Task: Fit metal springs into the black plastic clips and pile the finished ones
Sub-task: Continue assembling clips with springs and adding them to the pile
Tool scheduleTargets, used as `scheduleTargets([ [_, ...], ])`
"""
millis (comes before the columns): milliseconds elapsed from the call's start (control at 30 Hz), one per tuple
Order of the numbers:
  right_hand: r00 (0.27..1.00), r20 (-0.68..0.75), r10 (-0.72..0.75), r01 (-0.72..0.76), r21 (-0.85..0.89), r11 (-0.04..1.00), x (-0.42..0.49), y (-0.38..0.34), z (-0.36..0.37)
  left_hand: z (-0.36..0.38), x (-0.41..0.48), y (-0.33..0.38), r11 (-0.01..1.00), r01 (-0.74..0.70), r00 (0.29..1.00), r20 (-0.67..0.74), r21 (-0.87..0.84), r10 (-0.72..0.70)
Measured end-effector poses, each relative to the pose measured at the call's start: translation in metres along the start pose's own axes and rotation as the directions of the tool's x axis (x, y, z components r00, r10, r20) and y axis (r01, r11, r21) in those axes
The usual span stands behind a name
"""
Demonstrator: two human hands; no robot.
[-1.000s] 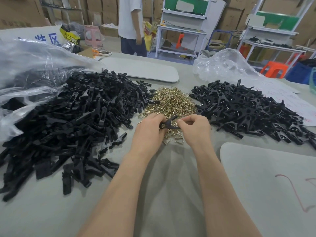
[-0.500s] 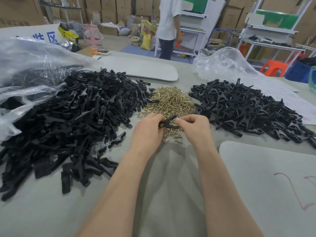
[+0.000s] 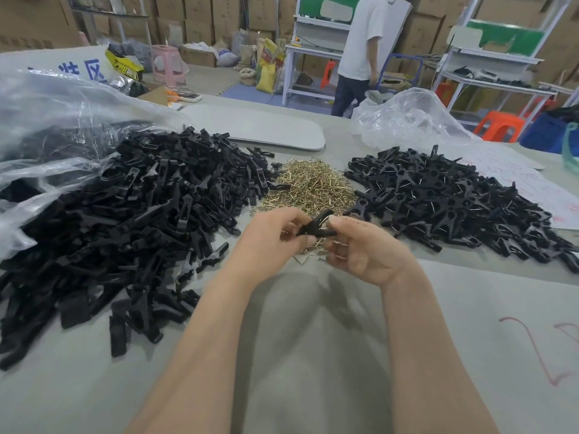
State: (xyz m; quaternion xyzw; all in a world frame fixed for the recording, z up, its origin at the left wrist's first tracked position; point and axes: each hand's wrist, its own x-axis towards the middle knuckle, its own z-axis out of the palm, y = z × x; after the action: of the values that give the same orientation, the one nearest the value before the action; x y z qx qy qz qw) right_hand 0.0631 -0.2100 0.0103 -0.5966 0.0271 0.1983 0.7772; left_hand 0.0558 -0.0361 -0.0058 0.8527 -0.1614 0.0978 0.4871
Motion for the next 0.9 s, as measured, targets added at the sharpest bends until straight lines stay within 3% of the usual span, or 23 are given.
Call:
scheduleTargets([
  [67,0.993,0.105,0.060,-0.066,0.062,0.996,0.000,0.005,-0.002,-0.003,-0.001,0.003,0.999,-0.031,1.000,0.000,-0.030,0.031],
  [233,0.973,0.210,0.090,-0.117,0.118,0.986,0.006,0.014,-0.002,-0.002,0.000,0.002,0.998,-0.061,0.998,0.011,0.016,0.061],
  [567,0.986,0.167,0.027,-0.076,0.292,0.953,0.010,0.024,0.008,-0.003,0.000,0.008,0.980,-0.180,0.983,-0.022,0.080,0.182],
  [900,0.988,0.153,-0.036,-0.009,0.284,0.959,0.010,0.027,0.015,-0.003,0.002,0.009,0.955,-0.280,0.957,-0.057,0.097,0.286],
])
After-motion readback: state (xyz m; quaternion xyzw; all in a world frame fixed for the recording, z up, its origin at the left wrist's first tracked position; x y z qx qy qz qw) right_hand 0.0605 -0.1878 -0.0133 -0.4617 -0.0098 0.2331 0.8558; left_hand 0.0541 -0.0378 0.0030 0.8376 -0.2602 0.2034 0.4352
